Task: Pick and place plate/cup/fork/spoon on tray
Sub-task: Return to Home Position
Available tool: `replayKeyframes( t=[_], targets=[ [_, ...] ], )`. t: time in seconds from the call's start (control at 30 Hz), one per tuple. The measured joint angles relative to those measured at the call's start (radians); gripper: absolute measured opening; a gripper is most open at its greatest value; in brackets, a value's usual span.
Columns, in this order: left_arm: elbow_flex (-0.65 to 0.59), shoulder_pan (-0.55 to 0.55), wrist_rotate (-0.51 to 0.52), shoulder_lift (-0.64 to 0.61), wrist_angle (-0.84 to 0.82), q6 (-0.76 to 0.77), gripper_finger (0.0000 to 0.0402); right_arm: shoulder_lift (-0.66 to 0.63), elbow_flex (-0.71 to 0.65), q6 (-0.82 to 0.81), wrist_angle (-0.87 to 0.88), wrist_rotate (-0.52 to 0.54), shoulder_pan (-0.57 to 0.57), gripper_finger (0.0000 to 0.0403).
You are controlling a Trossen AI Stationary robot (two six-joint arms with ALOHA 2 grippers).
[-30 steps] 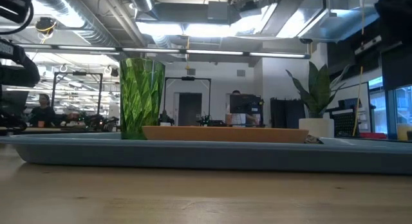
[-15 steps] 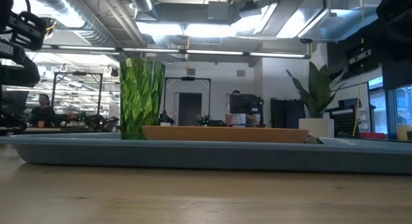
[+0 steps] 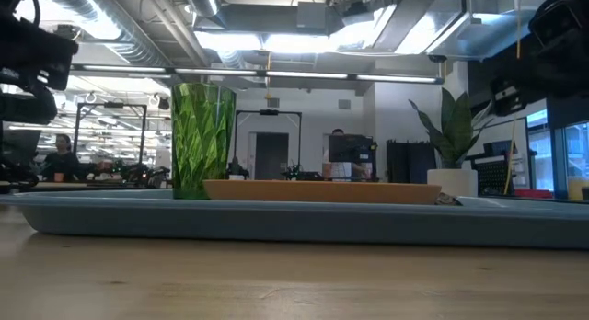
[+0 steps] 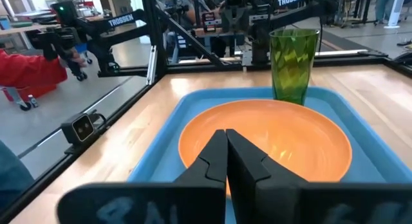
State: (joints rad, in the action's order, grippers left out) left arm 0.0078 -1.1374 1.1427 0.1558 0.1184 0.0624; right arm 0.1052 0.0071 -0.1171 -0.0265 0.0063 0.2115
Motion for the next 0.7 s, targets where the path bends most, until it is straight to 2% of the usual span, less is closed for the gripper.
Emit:
replayKeyframes(
  t=[0.13, 0.7],
  targets=[
    [0.000, 0.000, 0.000, 0.000, -0.095, 0.021, 0.0000, 0.014, 0.000, -0.001, 0.000, 0.000, 0.000, 0.0003],
    [0.000, 0.000, 0.000, 0.000, -0.098, 0.033, 0.0000, 0.017, 0.000, -0.008, 0.000, 0.000, 0.000, 0.0020]
  ],
)
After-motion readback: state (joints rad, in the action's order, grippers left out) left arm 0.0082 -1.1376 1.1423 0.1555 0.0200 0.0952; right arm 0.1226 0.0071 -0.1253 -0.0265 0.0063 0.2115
